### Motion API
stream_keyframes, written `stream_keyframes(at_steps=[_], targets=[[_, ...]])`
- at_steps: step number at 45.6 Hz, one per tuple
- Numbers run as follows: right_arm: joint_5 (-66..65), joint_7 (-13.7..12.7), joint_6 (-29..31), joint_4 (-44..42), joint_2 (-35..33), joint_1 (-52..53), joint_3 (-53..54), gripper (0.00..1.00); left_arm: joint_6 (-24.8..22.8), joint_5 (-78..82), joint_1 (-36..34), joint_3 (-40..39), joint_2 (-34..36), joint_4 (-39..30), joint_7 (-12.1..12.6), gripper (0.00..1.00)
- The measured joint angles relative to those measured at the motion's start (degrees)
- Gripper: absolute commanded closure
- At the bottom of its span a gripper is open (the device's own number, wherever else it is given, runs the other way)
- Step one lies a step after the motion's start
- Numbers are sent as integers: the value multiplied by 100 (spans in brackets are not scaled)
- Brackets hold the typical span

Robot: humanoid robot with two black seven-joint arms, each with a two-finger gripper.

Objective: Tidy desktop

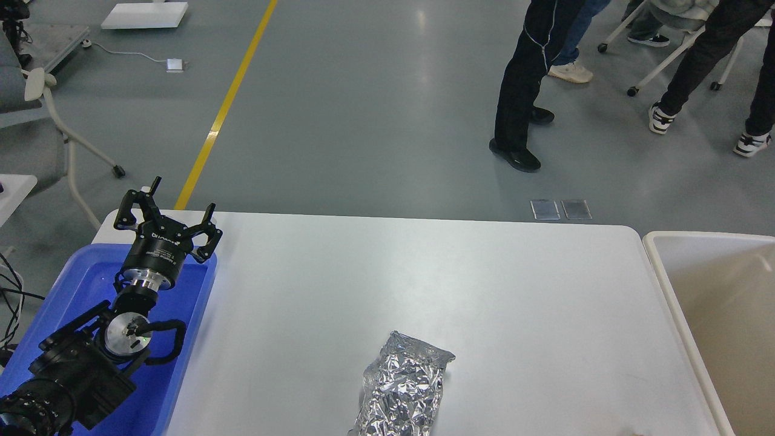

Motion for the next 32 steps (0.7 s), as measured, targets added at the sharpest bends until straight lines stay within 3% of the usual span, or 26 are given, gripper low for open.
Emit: stream_keyframes(at_steps=[11,19,20,27,32], targets=[[21,-66,-210,-8,299,-264,12,100,0,-1,0,0,0,0,0,0],[44,-78,-350,-11,375,-328,-21,38,0,0,0,0,0,1,0,0],[47,-78,-391,-9,384,-335,-28,26,0,0,0,0,0,1,0,0],[59,-78,-671,15,425,-358,-49,1,-1,0,0,0,0,1,0,0],[66,-74,-807,24,458,-333,-19,1,-1,0,0,0,0,1,0,0]])
